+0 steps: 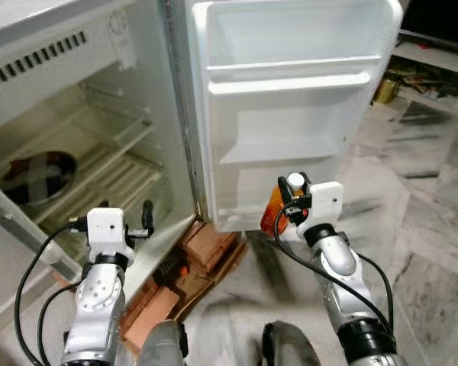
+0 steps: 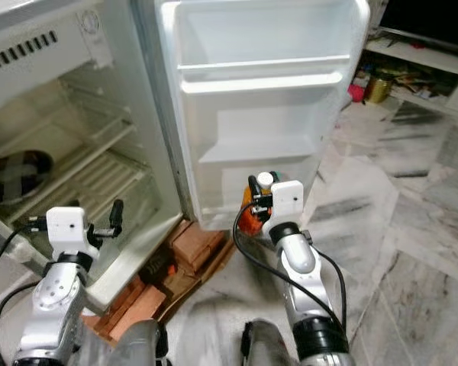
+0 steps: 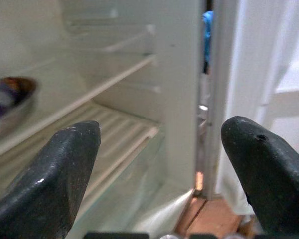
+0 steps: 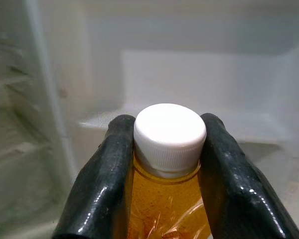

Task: Restocking fridge

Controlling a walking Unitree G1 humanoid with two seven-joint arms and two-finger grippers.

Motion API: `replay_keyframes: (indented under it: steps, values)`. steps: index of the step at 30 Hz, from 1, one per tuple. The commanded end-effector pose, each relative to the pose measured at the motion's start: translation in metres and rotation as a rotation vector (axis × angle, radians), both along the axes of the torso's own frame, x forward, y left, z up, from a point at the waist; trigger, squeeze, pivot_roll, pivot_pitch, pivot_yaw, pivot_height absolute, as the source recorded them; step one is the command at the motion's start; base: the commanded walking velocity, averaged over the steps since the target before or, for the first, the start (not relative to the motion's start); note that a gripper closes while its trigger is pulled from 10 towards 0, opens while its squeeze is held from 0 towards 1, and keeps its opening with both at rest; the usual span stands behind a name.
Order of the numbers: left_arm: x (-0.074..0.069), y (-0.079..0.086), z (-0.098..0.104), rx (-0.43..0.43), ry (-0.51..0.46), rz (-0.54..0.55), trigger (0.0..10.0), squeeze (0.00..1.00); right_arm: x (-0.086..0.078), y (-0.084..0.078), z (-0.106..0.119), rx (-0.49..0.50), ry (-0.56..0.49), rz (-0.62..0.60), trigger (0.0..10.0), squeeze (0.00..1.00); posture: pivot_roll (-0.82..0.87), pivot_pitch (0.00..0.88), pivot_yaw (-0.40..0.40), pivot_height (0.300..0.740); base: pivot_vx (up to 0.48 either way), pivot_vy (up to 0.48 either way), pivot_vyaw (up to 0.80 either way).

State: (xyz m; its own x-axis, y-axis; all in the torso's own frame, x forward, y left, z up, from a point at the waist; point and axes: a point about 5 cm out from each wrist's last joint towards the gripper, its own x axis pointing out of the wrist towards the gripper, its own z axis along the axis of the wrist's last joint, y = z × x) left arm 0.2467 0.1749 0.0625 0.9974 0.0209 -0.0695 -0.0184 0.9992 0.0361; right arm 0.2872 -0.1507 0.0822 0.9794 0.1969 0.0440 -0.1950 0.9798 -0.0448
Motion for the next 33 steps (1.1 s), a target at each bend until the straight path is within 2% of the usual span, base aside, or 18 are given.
replay_keyframes:
  steps: [1, 26, 33]
  values:
    - [0.0006, -0.0016, 0.0012, 0.005, 0.0, -0.016, 10.0, 0.0, 0.0027, -0.0027, 0.0091, -0.001, -0.037, -0.011, 10.0, 0.0, -0.03, 0.0, 0.003, 0.667, 0.296, 0.0, 0.0]
    - [-0.0008, -0.0025, -0.0009, -0.002, 0.011, -0.009, 10.0, 0.0, 0.0007, -0.0008, 0.0078, -0.013, -0.022, 0.031, 10.0, 0.0, -0.03, 0.007, -0.005, 0.667, 0.363, 0.0, 0.0]
    - [-0.0012, -0.0022, -0.0014, 0.0, 0.016, -0.004, 10.0, 0.0, -0.0003, 0.0026, 0.0079, -0.004, -0.023, 0.047, 10.0, 0.0, -0.03, 0.007, -0.005, 0.667, 0.332, 0.0, 0.61]
